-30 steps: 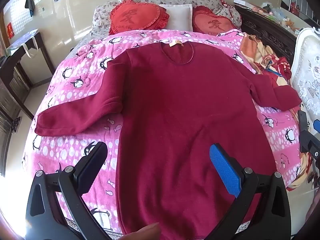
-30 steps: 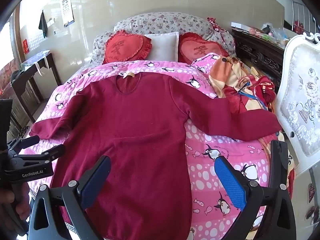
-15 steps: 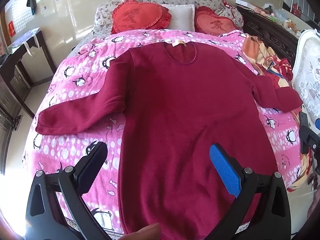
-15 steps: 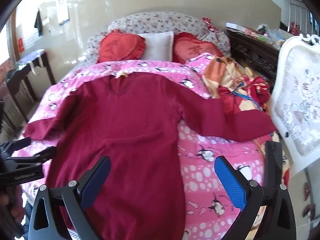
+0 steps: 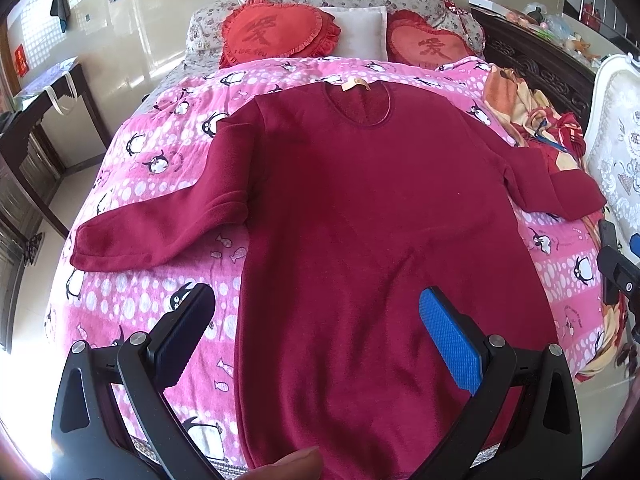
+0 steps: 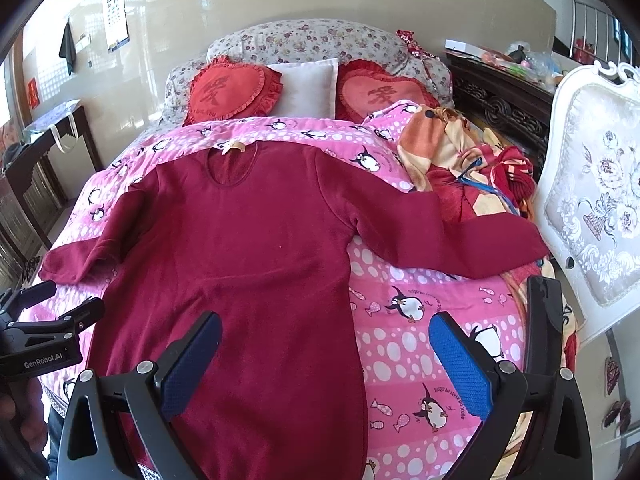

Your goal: Fold small clothes

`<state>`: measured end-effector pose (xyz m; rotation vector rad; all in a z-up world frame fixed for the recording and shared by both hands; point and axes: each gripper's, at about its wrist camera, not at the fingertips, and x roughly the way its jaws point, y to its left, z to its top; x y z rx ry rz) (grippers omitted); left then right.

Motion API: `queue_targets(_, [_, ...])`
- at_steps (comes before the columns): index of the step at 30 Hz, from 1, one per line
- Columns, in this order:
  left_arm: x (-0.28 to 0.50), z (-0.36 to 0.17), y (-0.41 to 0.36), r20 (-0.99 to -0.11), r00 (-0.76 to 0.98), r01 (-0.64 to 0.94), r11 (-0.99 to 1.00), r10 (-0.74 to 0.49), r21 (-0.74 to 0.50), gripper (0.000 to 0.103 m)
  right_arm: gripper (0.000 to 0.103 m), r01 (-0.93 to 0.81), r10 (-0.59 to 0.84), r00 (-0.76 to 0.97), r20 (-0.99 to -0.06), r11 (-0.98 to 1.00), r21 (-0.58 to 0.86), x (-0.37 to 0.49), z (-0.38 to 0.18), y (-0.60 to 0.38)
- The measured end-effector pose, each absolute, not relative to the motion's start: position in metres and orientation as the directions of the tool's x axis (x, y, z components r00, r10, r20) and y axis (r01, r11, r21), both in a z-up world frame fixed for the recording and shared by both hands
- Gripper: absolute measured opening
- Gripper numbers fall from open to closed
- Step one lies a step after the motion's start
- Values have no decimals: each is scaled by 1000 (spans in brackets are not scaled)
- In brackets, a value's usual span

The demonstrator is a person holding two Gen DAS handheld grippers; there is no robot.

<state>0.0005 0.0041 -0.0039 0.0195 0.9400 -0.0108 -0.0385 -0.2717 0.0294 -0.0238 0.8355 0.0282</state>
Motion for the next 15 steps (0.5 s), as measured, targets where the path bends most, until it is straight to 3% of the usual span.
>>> queue_targets(15, [12,-30,39,-848,530,-51,999,14,-16,103,102,-89,65,677,-733,996,6,-23,22,-251])
